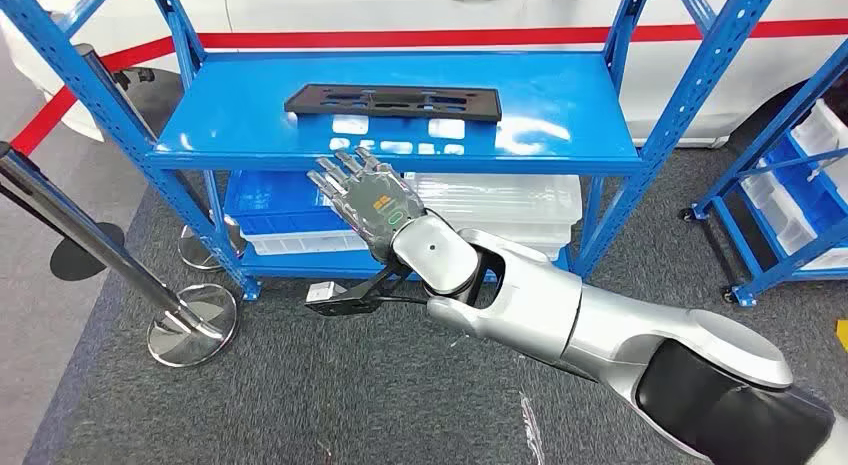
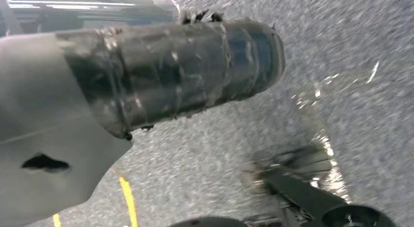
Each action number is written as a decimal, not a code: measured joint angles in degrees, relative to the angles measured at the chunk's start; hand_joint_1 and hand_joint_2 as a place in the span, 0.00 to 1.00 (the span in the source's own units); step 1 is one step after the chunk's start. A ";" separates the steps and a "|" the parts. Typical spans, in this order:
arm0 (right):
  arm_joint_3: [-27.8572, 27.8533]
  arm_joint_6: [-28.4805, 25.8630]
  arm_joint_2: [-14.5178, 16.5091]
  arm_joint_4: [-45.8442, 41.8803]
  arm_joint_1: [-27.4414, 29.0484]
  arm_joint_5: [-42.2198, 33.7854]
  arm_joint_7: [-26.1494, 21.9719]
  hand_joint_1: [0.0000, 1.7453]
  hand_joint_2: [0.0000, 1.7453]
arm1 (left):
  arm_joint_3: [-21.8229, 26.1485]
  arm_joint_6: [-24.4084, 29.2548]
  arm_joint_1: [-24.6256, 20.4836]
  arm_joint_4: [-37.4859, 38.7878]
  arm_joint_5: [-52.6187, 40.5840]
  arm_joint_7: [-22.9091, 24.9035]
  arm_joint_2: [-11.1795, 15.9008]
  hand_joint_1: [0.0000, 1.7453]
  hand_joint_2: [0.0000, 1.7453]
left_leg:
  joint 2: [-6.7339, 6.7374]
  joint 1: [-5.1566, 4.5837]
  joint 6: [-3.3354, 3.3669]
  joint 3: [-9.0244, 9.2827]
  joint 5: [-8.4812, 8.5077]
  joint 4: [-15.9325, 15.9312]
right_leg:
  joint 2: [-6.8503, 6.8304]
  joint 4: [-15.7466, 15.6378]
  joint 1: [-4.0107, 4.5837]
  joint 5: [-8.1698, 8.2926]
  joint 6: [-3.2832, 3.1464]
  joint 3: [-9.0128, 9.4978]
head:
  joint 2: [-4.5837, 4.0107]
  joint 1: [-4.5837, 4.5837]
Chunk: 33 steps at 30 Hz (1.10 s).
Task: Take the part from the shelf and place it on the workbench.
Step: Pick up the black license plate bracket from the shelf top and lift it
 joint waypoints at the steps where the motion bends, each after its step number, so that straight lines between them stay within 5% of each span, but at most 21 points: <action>1: -0.01 0.07 -0.08 0.11 -0.04 0.09 0.11 0.00 1.00 | -0.07 0.00 0.04 0.07 0.01 -0.01 0.01 0.00 0.00 | -0.07 -0.33 0.16 0.33 0.18 -0.06 | 0.06 -0.17 0.07 -0.29 0.20 0.16 | 0.00 0.11; 4: -0.12 0.29 -0.18 0.35 -0.09 0.40 0.51 0.00 1.00 | -0.55 0.04 -0.23 0.22 0.01 -0.08 0.07 0.00 0.00 | 0.05 -1.36 1.23 1.79 -0.75 -2.09 | 0.20 -0.82 -0.29 -0.97 1.17 1.00 | 0.00 0.28; 6: -0.50 0.33 -0.18 0.37 -0.16 0.56 0.68 0.00 1.00 | -0.76 0.08 -0.61 0.23 0.01 -0.10 0.17 0.00 0.00 | 0.25 -1.55 2.00 3.13 -2.26 -3.97 | 0.09 0.95 -0.58 0.29 1.81 0.20 | 0.00 0.20; 9: -1.02 0.70 -0.39 0.93 -0.03 0.86 1.41 0.00 1.00 | -0.94 0.30 -0.65 0.31 0.08 -0.05 0.27 0.00 0.00 | 0.32 -1.02 2.60 6.05 -3.56 -6.25 | -0.21 11.13 -0.44 3.15 2.33 -7.23 | 0.00 0.55; 12: -1.06 1.19 -1.03 2.24 0.51 1.32 2.56 0.00 1.00 | -1.04 0.55 -0.67 0.40 0.20 0.13 0.27 0.00 0.00 | -0.08 -0.98 2.98 8.70 -5.37 -6.65 | -0.27 16.51 -0.42 -1.48 2.49 -14.75 | 0.00 0.73; 14: -1.18 1.44 -1.34 2.98 0.60 1.60 3.17 0.00 1.00 | -1.05 0.64 -0.64 0.40 0.38 0.34 0.25 0.00 0.00 | -0.45 -0.94 2.98 10.74 -7.09 -6.34 | -0.28 13.70 -0.43 -2.07 2.59 -16.62 | 0.00 0.81; 15: -1.26 1.56 -1.40 3.30 0.56 1.68 3.39 0.00 1.00 | -1.06 0.66 -0.60 0.40 0.49 0.43 0.20 0.00 0.00 | -0.54 -0.90 2.90 11.82 -8.07 -6.08 | -0.32 10.60 -0.42 0.21 2.60 -16.64 | 0.00 0.81; 18: -1.42 2.01 -1.76 4.60 0.46 1.68 3.98 0.00 1.00 | -1.09 0.67 -0.60 0.48 0.73 0.56 0.08 0.00 0.00 | -0.82 -0.97 2.06 13.54 -10.97 -4.70 | -0.51 2.70 -0.20 10.41 1.96 -15.90 | 0.00 0.85; 19: -1.47 2.14 -1.87 5.05 0.45 1.60 4.16 0.00 1.00 | -1.10 0.68 -0.69 0.51 0.77 0.61 0.07 0.00 0.00 | -0.90 -1.02 1.71 13.68 -11.57 -4.20 | -0.51 2.19 -0.08 11.86 1.54 -15.82 | 0.00 0.86; 23: -2.39 2.25 -2.15 6.68 -0.25 0.81 5.20 0.00 1.00 | -1.25 0.67 -0.86 0.53 0.78 0.74 0.05 0.00 0.00 | -0.65 -0.84 0.86 12.92 -12.80 -1.76 | -0.44 1.87 -0.31 11.76 0.29 -14.89 | 0.00 0.73; 27: -2.86 2.38 -2.52 9.51 -0.33 -0.70 6.54 0.00 1.00 | -1.82 0.34 -1.03 0.53 0.66 0.93 0.05 0.00 0.00 | -0.18 -0.28 -0.50 5.82 -17.23 9.81 | -0.32 1.32 -0.53 11.15 -0.09 -13.91 | 0.00 0.55; 29: -2.98 2.37 -3.07 11.19 -0.13 -1.40 7.08 0.00 1.00 | -2.10 0.08 -0.95 0.53 0.53 1.05 0.05 0.00 0.00 | -0.02 -0.09 -0.70 4.29 -15.82 9.60 | -0.30 1.34 -0.60 10.72 0.05 -13.41 | 0.00 0.55; 31: -3.21 2.32 -3.63 12.78 -0.10 -1.96 7.40 0.00 1.00 | -2.23 -0.23 -0.78 0.53 0.34 1.17 0.07 0.00 0.00 | 0.07 0.07 -0.76 5.81 -10.59 3.02 | -0.24 1.34 -0.69 10.31 0.37 -12.78 | 0.00 0.57; 33: -3.38 2.32 -3.96 14.14 -0.16 -2.36 7.52 0.00 1.00 | -2.37 -0.46 -0.86 0.53 0.19 1.36 0.09 0.00 0.00 | 0.09 -0.13 -0.44 7.46 -7.78 -2.70 | -0.16 1.29 -0.65 10.13 0.86 -12.53 | 0.00 0.49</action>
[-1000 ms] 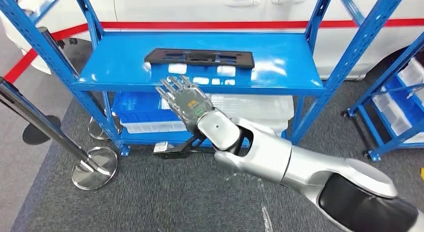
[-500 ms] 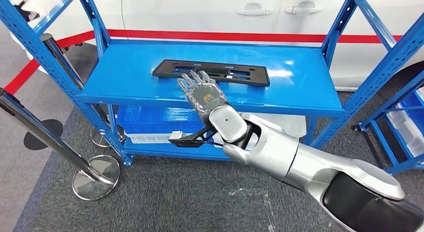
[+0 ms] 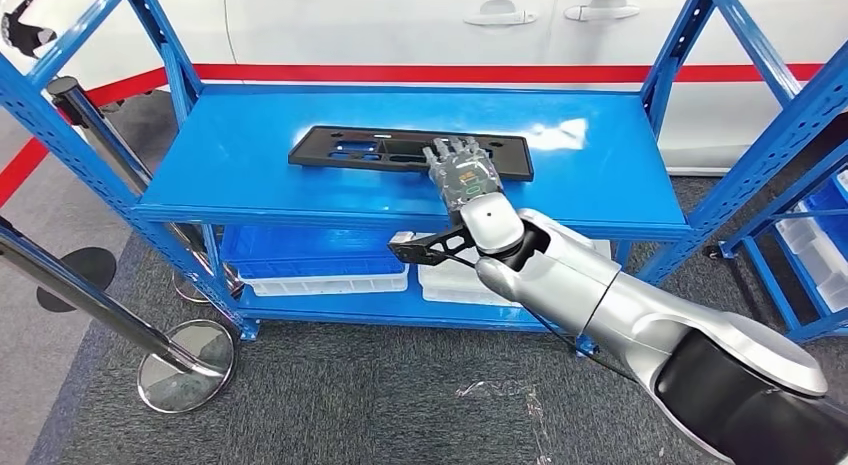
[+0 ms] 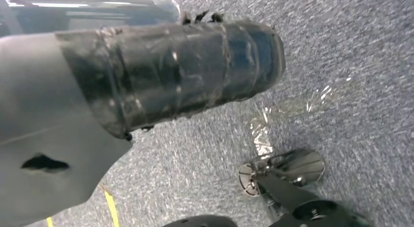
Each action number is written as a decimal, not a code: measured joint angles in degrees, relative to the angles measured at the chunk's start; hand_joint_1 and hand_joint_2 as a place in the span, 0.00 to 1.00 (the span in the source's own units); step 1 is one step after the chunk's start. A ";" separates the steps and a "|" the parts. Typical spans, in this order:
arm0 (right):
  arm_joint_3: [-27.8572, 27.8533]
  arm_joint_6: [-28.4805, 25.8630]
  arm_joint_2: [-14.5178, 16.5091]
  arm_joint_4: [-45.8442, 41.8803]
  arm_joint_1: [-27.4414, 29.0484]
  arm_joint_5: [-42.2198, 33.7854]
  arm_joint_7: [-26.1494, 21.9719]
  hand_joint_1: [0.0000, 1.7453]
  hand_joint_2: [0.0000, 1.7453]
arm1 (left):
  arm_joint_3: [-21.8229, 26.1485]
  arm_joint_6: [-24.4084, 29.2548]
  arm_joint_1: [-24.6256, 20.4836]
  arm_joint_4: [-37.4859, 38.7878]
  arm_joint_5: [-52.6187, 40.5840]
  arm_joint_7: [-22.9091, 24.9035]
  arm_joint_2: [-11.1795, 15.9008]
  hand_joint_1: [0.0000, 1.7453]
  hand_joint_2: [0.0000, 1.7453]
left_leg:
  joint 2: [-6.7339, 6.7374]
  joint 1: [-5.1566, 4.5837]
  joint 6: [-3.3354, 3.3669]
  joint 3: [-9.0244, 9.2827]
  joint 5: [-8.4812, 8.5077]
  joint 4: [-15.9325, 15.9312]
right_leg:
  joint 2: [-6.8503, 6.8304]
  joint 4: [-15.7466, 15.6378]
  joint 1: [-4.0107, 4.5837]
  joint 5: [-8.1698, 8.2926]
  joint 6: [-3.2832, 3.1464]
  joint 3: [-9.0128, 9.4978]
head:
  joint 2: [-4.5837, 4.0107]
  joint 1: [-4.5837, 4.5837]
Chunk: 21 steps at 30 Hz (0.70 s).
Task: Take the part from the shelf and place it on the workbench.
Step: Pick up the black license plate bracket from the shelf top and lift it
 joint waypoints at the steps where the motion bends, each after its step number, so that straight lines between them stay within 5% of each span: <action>1: -0.04 0.02 -0.14 0.63 0.04 -0.18 0.01 0.00 1.00 | -0.07 -0.04 -0.09 0.00 -0.02 0.12 0.01 0.00 0.00 | -0.03 -0.18 0.41 0.28 0.19 -1.11 | 0.01 -0.06 0.05 -0.03 0.33 -0.04 | 0.00 -0.01; 5: -0.06 0.11 -0.60 2.25 0.25 -0.55 -0.01 0.00 1.00 | -0.14 0.10 -0.15 0.00 -0.06 0.65 0.03 0.00 0.00 | -0.03 -0.24 2.20 0.91 0.75 -1.96 | -0.08 1.23 0.14 -1.10 1.54 -0.68 | 0.00 0.03; 8: -0.09 0.13 -0.93 3.23 0.34 -0.55 -0.01 0.00 1.00 | -0.15 0.10 -0.23 0.00 -0.06 0.73 0.03 0.00 0.00 | 0.03 -0.32 3.05 1.20 0.77 -2.06 | -0.27 11.34 0.27 -6.00 1.66 -5.41 | 0.00 0.16; 10: -0.10 0.15 -1.04 3.74 0.69 -0.58 -0.01 0.00 1.00 | -0.16 0.12 -0.25 0.00 -0.06 0.80 0.05 0.00 0.00 | -0.02 -0.58 3.36 1.28 0.50 -1.86 | -0.28 16.47 0.35 -7.15 1.54 -8.10 | 0.00 0.15; 12: -0.10 0.20 -1.05 4.19 0.92 -0.67 -0.01 0.00 1.00 | -0.16 0.15 -0.23 0.00 -0.06 0.87 0.08 0.00 0.00 | -0.16 -0.82 3.49 1.59 0.06 -1.66 | -0.29 13.15 0.53 -4.41 1.05 -6.64 | 0.00 0.16; 15: -0.10 0.44 -1.02 4.64 0.75 -1.04 -0.35 0.00 1.00 | -0.16 0.15 -0.22 0.00 -0.06 0.90 0.01 0.00 0.00 | -0.29 -1.14 3.17 2.15 -0.81 -1.49 | -0.35 2.18 1.15 -0.55 -0.09 -0.93 | 0.00 0.08; 21: -0.10 0.50 -0.75 5.16 0.73 -1.73 -1.29 0.00 1.00 | -0.43 0.16 -0.37 0.00 0.09 0.89 0.02 0.00 0.00 | -0.16 -1.01 1.47 1.93 -2.61 0.23 | -0.46 -1.41 0.90 -0.94 -0.93 2.08 | 0.00 -0.14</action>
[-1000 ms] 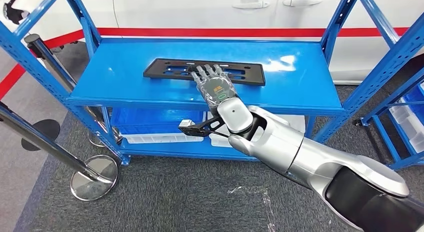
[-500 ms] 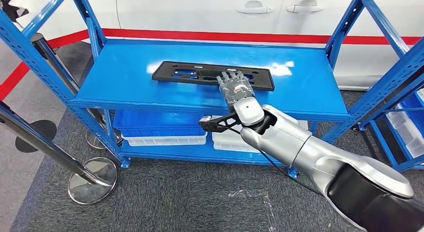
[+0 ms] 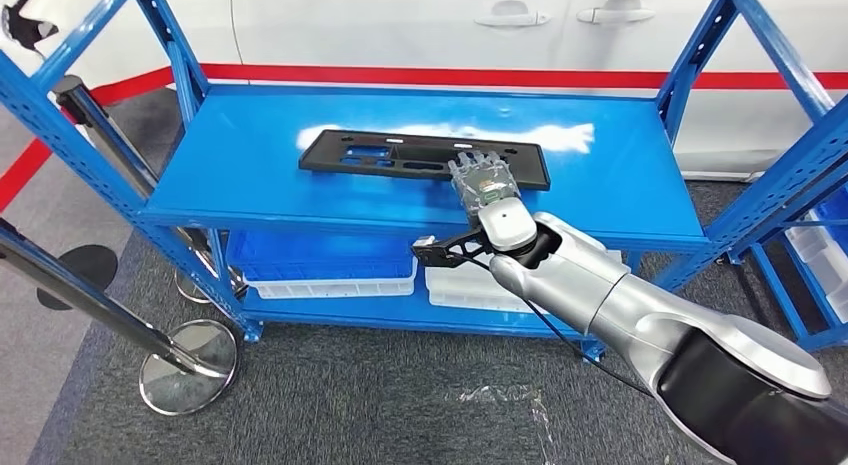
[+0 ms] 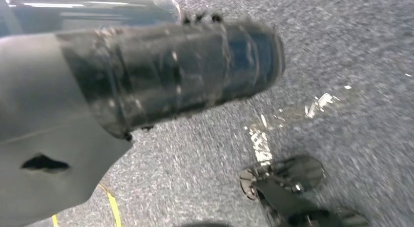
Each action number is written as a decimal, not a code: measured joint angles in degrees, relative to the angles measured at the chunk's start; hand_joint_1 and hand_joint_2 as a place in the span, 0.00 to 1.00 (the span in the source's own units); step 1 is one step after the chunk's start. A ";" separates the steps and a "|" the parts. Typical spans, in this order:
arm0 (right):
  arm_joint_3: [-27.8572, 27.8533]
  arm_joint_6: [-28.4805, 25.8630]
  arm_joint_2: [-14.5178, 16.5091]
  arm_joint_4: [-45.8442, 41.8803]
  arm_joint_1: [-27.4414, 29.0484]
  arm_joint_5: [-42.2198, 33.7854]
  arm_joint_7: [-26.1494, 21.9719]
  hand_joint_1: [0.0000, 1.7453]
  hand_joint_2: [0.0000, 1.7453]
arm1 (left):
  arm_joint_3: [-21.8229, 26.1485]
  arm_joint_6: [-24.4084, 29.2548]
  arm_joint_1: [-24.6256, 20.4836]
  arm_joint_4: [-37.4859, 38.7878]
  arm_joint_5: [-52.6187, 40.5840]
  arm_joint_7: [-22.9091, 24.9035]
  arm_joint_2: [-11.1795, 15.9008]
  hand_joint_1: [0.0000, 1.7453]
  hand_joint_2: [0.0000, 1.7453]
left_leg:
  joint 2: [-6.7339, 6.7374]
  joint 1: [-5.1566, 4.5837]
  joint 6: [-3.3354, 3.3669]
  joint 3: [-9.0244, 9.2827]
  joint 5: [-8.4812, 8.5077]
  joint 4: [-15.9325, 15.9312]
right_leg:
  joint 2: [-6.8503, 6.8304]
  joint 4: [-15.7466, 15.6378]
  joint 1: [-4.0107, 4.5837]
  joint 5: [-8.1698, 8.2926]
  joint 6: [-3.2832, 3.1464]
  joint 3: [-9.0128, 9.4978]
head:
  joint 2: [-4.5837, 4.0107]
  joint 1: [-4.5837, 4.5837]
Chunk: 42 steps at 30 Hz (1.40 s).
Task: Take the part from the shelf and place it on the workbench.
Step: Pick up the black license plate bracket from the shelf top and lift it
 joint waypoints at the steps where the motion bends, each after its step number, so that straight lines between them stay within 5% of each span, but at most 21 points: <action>1: 0.00 -0.18 0.10 0.05 -0.01 -0.01 -0.09 0.00 1.00 | -0.05 0.01 0.04 0.00 0.01 0.00 -0.02 0.00 0.00 | 0.05 0.18 -0.28 -1.45 -1.17 2.88 | -0.03 -0.30 -0.09 -0.15 -0.14 0.54 | 0.00 -0.08; 3: 0.00 -0.56 0.36 0.09 0.19 -0.01 -0.40 0.00 1.00 | -0.27 0.01 -0.02 0.00 0.05 0.00 -0.02 0.00 0.00 | 0.08 0.50 -0.84 -5.90 -3.35 10.34 | -0.05 -0.45 -0.12 -0.69 -0.31 1.32 | 0.00 -0.15; 5: 0.00 -0.89 0.58 0.10 0.58 -0.01 -0.62 0.00 1.00 | -0.55 0.01 0.06 0.00 0.15 0.00 -0.02 0.00 0.00 | 0.11 0.89 -1.34 -8.77 -2.38 13.26 | -0.02 -0.44 -0.20 -1.41 -0.24 2.14 | 0.00 -0.18; 8: 0.00 -1.20 0.72 0.10 0.71 0.01 -0.71 0.00 1.00 | -0.71 0.07 0.27 0.00 0.30 0.00 -0.01 0.00 0.00 | 0.20 1.43 -1.80 -5.85 4.83 3.80 | 0.10 -0.38 -0.35 -2.74 0.42 3.72 | 0.00 -0.17; 9: 0.00 -1.25 0.73 0.10 0.65 0.01 -0.75 0.00 1.00 | -0.79 0.12 0.26 0.00 0.32 -0.01 -0.01 0.00 0.00 | 0.20 1.40 -1.65 -4.45 6.07 0.45 | 0.15 -0.32 -0.30 -3.14 0.77 4.02 | 0.00 -0.21; 14: 0.00 -1.24 0.79 0.10 0.65 0.02 -1.13 0.00 1.00 | -1.04 0.41 0.18 0.00 0.35 -0.15 -0.02 0.00 0.00 | 0.13 1.10 0.37 -2.09 5.24 -2.96 | 0.09 0.72 -0.31 -4.06 2.24 4.21 | 0.00 -0.23; 16: 0.00 -1.10 0.79 0.10 0.55 0.02 -1.17 0.00 1.00 | -1.06 0.45 0.24 0.00 0.35 -0.19 -0.02 0.00 0.00 | 0.11 1.11 1.18 -1.05 4.73 -3.16 | -0.01 5.35 -0.33 -5.55 2.52 1.78 | 0.00 -0.10; 18: 0.00 -0.76 0.79 0.11 0.67 0.02 -1.19 0.00 1.00 | -1.08 0.50 0.13 0.00 0.37 -0.19 0.00 0.00 0.00 | 0.10 0.99 1.70 -0.34 4.05 -3.15 | -0.04 13.26 -0.24 -7.83 2.55 -3.34 | 0.00 -0.01; 20: 0.00 -0.28 0.78 0.16 1.15 0.01 -1.22 0.00 1.00 | -1.09 0.60 0.10 0.00 0.41 -0.18 0.03 0.00 0.00 | -0.03 0.87 1.87 0.65 3.22 -3.14 | -0.04 17.03 -0.22 -7.87 2.42 -7.12 | 0.00 0.00; 23: 0.00 0.53 0.74 0.29 1.34 -0.03 -1.17 0.00 1.00 | -1.12 0.74 0.24 0.00 0.48 -0.17 0.00 0.00 0.00 | -0.31 0.83 1.71 2.64 1.69 -3.12 | -0.06 8.22 -0.02 -0.44 1.62 -5.53 | 0.00 0.03; 25: 0.00 0.89 0.67 0.45 1.15 -0.13 -1.03 0.00 1.00 | -1.16 0.79 0.21 0.00 0.49 -0.19 -0.07 0.00 0.00 | -0.38 0.77 1.16 3.23 0.80 -3.02 | -0.07 2.18 0.40 2.35 1.06 -3.71 | 0.00 -0.03; 30: -0.01 1.87 0.29 1.04 1.32 -0.78 -0.13 0.00 1.00 | -1.32 0.95 0.13 0.00 0.50 -0.19 -0.09 0.00 0.00 | -0.13 0.71 -0.43 3.01 -0.68 -1.03 | 0.01 0.00 0.22 1.90 -0.08 -1.86 | 0.00 -0.12; 34: 0.00 4.38 -0.14 2.05 1.70 -1.78 0.34 0.00 1.00 | -1.80 0.94 0.00 0.00 0.55 0.14 -0.09 0.00 0.00 | 0.10 1.01 -1.37 -4.66 -4.96 11.22 | 0.12 -0.20 0.07 1.23 -0.64 -1.04 | 0.00 -0.35; 35: -0.01 5.09 -0.23 2.37 2.01 -2.14 0.44 0.00 1.00 | -1.93 0.93 0.01 0.00 0.61 0.29 -0.08 0.00 0.00 | 0.11 1.04 -1.48 -6.05 -4.93 12.39 | 0.18 -0.15 0.07 0.99 -0.64 -0.84 | 0.00 -0.35; 36: -0.01 5.72 -0.37 2.74 2.33 -2.48 0.57 0.00 1.00 | -2.03 0.92 0.08 0.00 0.69 0.42 -0.08 0.00 0.00 | 0.12 1.05 -1.51 -6.43 -3.64 11.49 | 0.25 -0.06 0.06 0.72 -0.60 -0.56 | 0.00 -0.36; 39: 0.00 6.84 -0.83 3.85 2.77 -3.10 0.89 0.00 1.00 | -2.12 0.92 0.29 0.00 0.83 0.50 -0.03 0.00 0.00 | 0.15 0.94 -1.07 -3.50 3.33 1.09 | 0.37 0.21 0.08 -0.08 -0.28 0.38 | 0.00 -0.33; 42: -0.01 7.66 -1.19 4.72 2.86 -3.63 1.10 0.00 1.00 | -2.24 0.94 0.11 0.00 0.86 0.31 0.05 0.00 0.00 | 0.11 0.42 -0.01 -2.20 4.35 -2.65 | 0.41 0.24 0.13 -0.29 0.49 0.29 | 0.00 -0.28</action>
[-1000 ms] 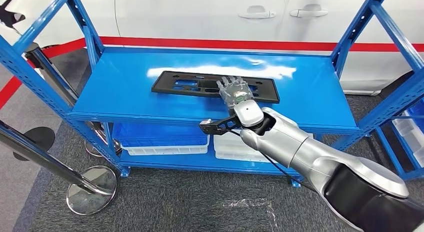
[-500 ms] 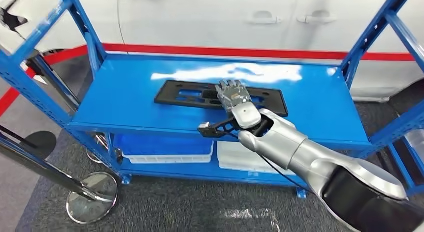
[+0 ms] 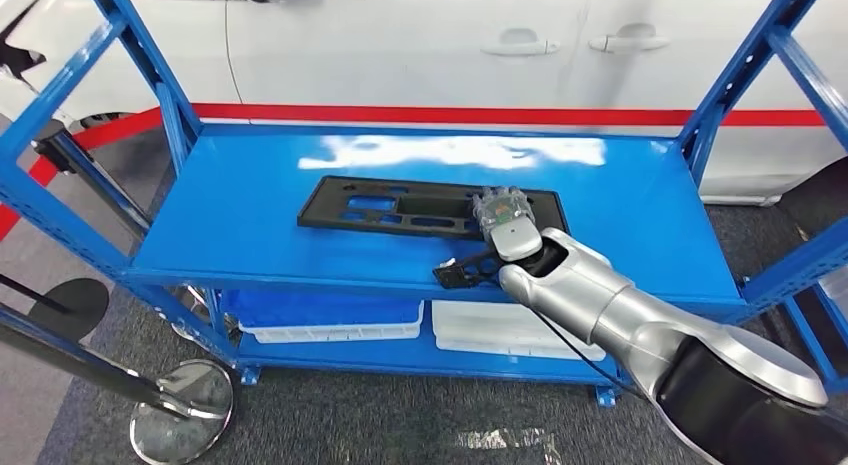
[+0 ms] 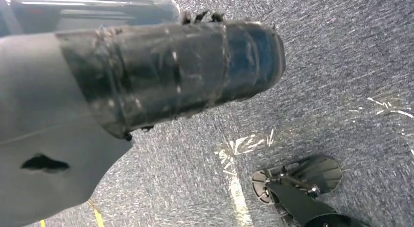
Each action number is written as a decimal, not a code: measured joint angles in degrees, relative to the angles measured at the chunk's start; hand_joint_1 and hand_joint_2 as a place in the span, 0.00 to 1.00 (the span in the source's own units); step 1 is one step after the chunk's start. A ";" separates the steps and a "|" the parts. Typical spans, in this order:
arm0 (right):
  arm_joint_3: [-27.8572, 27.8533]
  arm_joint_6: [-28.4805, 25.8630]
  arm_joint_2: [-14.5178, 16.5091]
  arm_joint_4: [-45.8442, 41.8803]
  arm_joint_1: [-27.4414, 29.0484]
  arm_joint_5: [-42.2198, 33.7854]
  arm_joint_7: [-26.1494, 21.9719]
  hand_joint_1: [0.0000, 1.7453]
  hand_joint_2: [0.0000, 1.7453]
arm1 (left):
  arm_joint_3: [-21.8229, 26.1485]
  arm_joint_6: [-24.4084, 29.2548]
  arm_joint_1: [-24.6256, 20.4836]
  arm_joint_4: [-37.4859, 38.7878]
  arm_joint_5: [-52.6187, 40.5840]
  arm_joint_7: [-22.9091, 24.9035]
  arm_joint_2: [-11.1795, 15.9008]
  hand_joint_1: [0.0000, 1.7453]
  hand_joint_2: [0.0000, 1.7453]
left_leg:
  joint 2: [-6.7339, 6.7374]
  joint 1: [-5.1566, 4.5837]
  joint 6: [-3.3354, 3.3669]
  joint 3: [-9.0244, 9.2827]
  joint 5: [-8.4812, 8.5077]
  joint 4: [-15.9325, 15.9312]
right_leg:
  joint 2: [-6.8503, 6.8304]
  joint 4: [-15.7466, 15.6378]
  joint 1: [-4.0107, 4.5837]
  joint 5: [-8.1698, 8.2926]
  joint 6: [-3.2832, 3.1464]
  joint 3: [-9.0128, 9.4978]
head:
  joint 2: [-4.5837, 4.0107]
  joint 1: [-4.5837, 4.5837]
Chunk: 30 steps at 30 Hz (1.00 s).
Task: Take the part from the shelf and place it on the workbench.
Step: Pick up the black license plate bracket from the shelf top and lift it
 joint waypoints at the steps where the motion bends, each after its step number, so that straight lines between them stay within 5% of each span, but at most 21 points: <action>1: 0.00 0.44 -0.11 0.23 0.10 -0.28 0.06 0.00 1.00 | -0.03 0.01 0.02 0.00 0.04 -0.11 0.00 0.00 0.00 | -0.01 0.04 0.41 0.22 0.40 -0.23 | 0.01 -0.01 0.03 -0.10 0.33 -0.01 | 0.00 0.02; 4: 0.01 1.00 -0.73 0.96 0.27 -0.98 0.13 0.00 1.00 | -0.05 0.03 0.05 0.00 0.20 -0.56 0.00 0.00 0.00 | 0.16 0.43 1.31 0.72 1.05 -0.87 | -0.09 3.32 -0.02 -2.47 1.19 -1.34 | 0.00 0.15; 7: 0.00 -0.44 -1.35 1.70 0.71 -1.19 0.14 0.00 1.00 | -0.07 -0.01 -0.10 0.00 0.54 -1.26 0.00 0.00 0.00 | 0.19 0.46 1.73 0.82 1.01 -0.91 | -0.17 14.22 -0.18 -7.34 1.73 -6.52 | 0.00 0.31; 9: -0.01 -2.11 -1.77 2.03 1.06 -1.13 0.16 0.00 1.00 | -0.08 -0.10 -0.02 0.00 0.77 -1.62 0.02 0.00 0.00 | 0.15 0.48 1.75 0.89 0.82 -0.74 | -0.22 16.38 -0.46 -6.95 1.98 -7.77 | 0.00 0.31; 13: -0.02 -4.98 -2.36 2.27 1.04 -0.66 0.32 0.94 1.00 | -0.09 -0.35 -0.02 0.00 0.85 -2.17 0.03 0.00 0.00 | -0.07 0.53 0.88 0.83 -0.23 0.63 | -0.42 3.44 -0.92 -1.17 1.93 -1.42 | 0.00 0.29; 14: -0.02 -5.27 -2.41 2.27 1.03 -0.57 0.33 1.00 1.00 | -0.09 -0.38 -0.04 0.00 0.85 -2.23 0.03 0.00 0.00 | -0.09 0.47 0.54 0.77 -0.42 0.88 | -0.37 2.00 -0.82 -1.00 1.69 -0.65 | 0.00 0.25; 17: -0.03 -5.88 -2.41 2.24 1.04 -0.41 0.33 1.00 1.00 | -0.09 -0.52 -0.05 0.00 0.93 -2.42 0.02 0.00 0.00 | -0.09 0.46 -0.24 0.73 -0.57 0.89 | -0.23 1.63 -0.61 -0.95 0.68 -0.39 | 0.00 0.18; 19: -0.09 -6.50 -2.44 2.09 0.99 -0.22 0.33 1.00 1.00 | -0.09 -0.67 -0.02 0.00 1.00 -2.65 -0.03 0.00 0.00 | 0.01 0.59 -0.77 -0.09 -2.13 2.89 | -0.27 1.39 -0.82 -0.75 0.01 -0.30 | 0.00 0.08; 22: -0.17 -7.39 -2.45 1.65 0.94 0.15 0.33 1.00 1.00 | -0.10 -0.81 -0.09 0.00 1.18 -3.03 -0.04 0.00 0.00 | 0.09 0.67 -1.33 -4.52 -7.27 12.95 | -0.30 1.31 -0.75 -0.69 -0.47 -0.29 | 0.00 -0.08; 24: -0.17 -7.76 -2.45 1.53 0.96 0.32 0.33 1.00 1.00 | -0.11 -0.96 -0.02 0.00 1.31 -3.17 -0.04 0.00 0.00 | 0.08 0.65 -1.28 -6.25 -7.91 16.64 | -0.30 1.31 -0.54 -0.72 -0.53 -0.25 | 0.00 -0.07; 25: -0.18 -7.93 -2.45 1.48 0.95 0.45 0.33 1.00 1.00 | -0.11 -1.03 0.04 0.00 1.39 -3.26 -0.04 0.00 0.00 | 0.08 0.62 -1.09 -5.72 -6.81 15.56 | -0.29 1.32 -0.43 -0.73 -0.54 -0.18 | 0.00 -0.06; 28: -0.26 -8.35 -2.45 1.03 0.58 0.87 0.18 1.00 1.00 | -0.11 -1.13 0.00 0.00 1.72 -3.68 0.02 0.00 0.00 | 0.12 0.16 0.04 -0.13 -1.83 4.38 | -0.29 1.31 -0.18 -0.74 -0.47 0.03 | 0.00 -0.02; 30: -0.29 -8.56 -2.45 0.64 0.40 1.10 -0.06 1.00 1.00 | -0.11 -1.54 -0.15 0.00 1.98 -4.16 0.07 0.00 0.50 | 0.13 -0.31 0.52 1.73 -1.01 0.55 | -0.33 1.22 -0.19 -0.62 -0.11 -0.07 | 0.00 -0.02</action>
